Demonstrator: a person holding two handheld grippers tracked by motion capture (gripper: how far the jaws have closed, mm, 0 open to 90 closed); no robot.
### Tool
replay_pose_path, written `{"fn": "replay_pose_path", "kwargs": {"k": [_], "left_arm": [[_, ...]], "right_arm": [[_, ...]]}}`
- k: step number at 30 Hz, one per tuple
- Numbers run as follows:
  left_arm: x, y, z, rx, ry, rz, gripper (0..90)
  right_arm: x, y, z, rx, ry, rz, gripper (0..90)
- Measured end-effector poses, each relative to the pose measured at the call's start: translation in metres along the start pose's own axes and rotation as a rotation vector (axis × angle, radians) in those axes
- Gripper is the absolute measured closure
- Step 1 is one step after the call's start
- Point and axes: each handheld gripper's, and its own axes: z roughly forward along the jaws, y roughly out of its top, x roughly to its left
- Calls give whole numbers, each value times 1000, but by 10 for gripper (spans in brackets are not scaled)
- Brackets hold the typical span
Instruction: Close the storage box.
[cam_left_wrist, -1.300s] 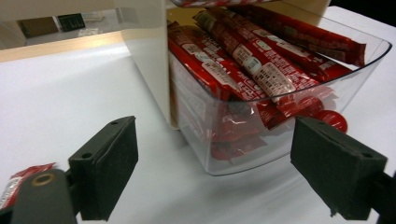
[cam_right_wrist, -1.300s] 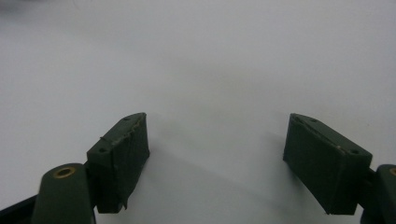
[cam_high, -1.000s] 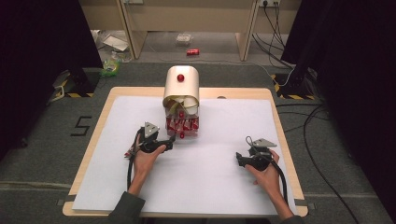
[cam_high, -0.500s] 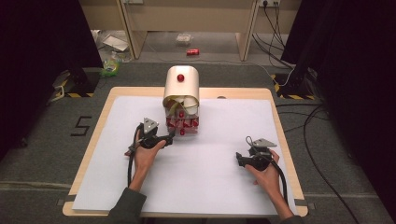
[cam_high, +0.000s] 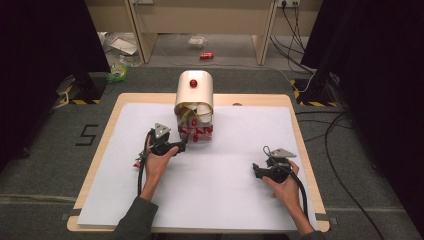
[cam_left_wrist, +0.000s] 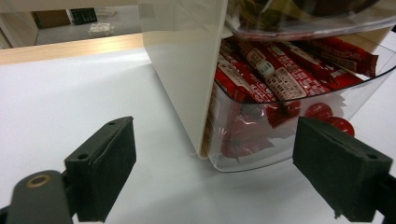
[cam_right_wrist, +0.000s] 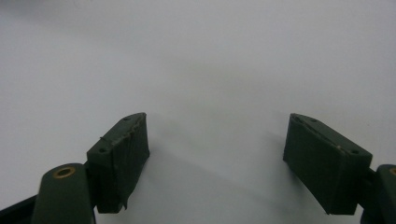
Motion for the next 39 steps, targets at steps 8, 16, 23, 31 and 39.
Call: {"fn": "replay_pose_path", "kwargs": {"k": [8, 16, 23, 31, 39], "left_arm": [[1, 5, 5, 20, 13, -3, 122], [3, 6, 11, 45, 23, -5, 115], [4, 8, 13, 57, 31, 1, 84], [2, 8, 9, 59, 10, 26, 163], [-4, 2, -1, 76, -26, 60, 160]], "right_arm": [[0, 0, 0, 0, 1, 1, 225], [0, 0, 0, 1, 1, 1, 225], [0, 0, 0, 0, -1, 0, 225], [0, 0, 0, 0, 1, 1, 225], [0, 0, 0, 0, 1, 1, 225]]}}
